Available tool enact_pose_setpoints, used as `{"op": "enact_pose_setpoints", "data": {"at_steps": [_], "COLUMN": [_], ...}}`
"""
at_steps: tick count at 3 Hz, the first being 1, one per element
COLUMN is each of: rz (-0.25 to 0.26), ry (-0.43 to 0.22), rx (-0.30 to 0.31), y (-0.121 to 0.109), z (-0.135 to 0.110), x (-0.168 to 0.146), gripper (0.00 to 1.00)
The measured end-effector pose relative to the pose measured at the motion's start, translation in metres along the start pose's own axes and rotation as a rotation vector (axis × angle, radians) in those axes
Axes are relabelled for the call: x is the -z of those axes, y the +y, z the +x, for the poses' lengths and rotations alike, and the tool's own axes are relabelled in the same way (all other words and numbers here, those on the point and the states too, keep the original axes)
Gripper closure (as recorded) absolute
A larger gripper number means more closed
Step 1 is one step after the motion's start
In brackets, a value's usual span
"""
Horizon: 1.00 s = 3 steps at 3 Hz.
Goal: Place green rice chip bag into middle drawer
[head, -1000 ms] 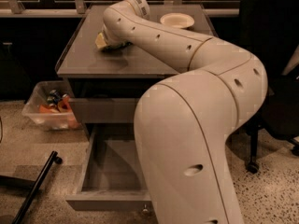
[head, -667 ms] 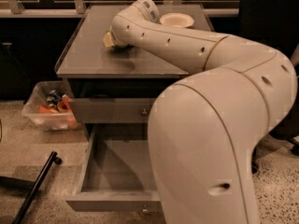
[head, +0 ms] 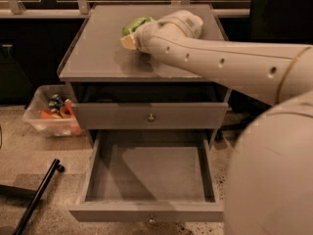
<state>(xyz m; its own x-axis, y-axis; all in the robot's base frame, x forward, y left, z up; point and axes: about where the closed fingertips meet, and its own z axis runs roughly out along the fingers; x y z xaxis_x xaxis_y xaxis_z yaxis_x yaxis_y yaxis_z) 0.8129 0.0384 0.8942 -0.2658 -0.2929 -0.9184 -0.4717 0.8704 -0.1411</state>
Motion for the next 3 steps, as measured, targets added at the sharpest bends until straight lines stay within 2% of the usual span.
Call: {"op": "enact_pose_setpoints", "data": {"at_steps": [1,2,3], "rz": [-0.068,-0.138,-0.276], "ry": [-0.084,-0.14,-0.223], "rx": [0.013,0.045,0.075], "y": [0.009,0.036,0.1], "z": [0.024,0.067,0.089], "x": [0.047,0.084,0.125], "gripper": [1.0,1.0,1.0]}}
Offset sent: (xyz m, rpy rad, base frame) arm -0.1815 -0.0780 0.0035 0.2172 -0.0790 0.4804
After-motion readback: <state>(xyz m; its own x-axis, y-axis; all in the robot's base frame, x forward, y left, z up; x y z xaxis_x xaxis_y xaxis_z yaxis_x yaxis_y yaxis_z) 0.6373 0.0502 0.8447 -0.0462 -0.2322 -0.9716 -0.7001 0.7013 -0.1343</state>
